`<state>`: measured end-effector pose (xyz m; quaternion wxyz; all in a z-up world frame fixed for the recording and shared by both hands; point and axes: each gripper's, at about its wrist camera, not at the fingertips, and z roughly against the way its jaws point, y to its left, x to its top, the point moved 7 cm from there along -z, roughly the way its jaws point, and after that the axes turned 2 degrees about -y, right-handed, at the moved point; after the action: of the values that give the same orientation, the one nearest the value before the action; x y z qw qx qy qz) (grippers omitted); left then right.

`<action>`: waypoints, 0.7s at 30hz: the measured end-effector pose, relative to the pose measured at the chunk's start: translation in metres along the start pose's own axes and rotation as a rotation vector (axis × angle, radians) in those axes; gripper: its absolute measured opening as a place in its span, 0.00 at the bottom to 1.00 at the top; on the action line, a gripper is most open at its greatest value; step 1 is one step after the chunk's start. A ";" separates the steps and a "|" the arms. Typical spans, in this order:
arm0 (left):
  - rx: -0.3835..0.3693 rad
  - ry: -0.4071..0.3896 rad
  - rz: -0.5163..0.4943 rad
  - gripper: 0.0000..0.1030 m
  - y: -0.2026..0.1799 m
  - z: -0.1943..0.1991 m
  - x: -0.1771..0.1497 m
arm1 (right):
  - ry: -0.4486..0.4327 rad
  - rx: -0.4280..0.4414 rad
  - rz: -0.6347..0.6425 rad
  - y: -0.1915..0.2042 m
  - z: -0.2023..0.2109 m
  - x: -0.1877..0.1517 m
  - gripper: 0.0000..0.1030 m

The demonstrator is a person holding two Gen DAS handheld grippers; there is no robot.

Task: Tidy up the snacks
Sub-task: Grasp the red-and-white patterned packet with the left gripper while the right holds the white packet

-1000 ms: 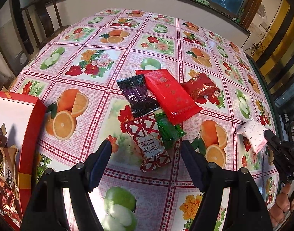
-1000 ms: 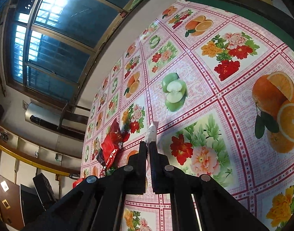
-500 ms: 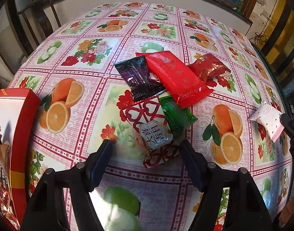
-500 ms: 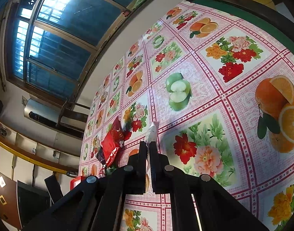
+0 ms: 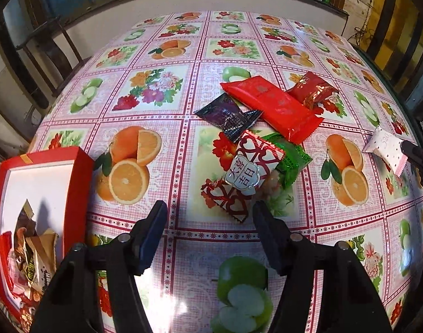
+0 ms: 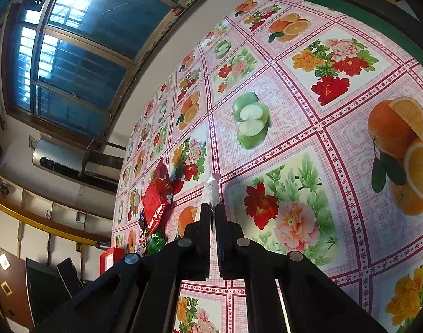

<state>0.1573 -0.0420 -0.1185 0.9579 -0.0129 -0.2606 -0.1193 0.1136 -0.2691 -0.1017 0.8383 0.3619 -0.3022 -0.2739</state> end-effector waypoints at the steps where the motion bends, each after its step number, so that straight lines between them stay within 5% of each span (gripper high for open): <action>1: 0.007 -0.008 -0.020 0.68 -0.003 0.001 0.002 | 0.002 0.001 -0.006 -0.001 -0.001 0.000 0.05; 8: 0.003 -0.005 -0.165 0.68 -0.025 -0.007 0.013 | 0.024 0.019 -0.049 -0.007 -0.007 -0.001 0.07; 13: -0.016 0.001 -0.197 0.68 -0.029 -0.015 0.014 | -0.072 -0.153 0.083 -0.001 0.004 0.007 0.09; 16: -0.019 0.005 -0.202 0.68 -0.028 -0.018 0.015 | -0.120 -0.238 0.159 0.001 0.011 0.015 0.32; 18: -0.023 0.005 -0.211 0.68 -0.028 -0.019 0.016 | -0.145 -0.262 0.186 0.001 0.015 0.020 0.61; 21: -0.022 -0.004 -0.249 0.68 -0.031 -0.020 0.018 | -0.162 -0.220 0.206 0.004 0.016 0.024 0.62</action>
<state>0.1748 -0.0783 -0.1274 0.9350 0.0090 -0.2608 -0.2402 0.1194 -0.2900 -0.0826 0.8694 0.2116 -0.3725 -0.2463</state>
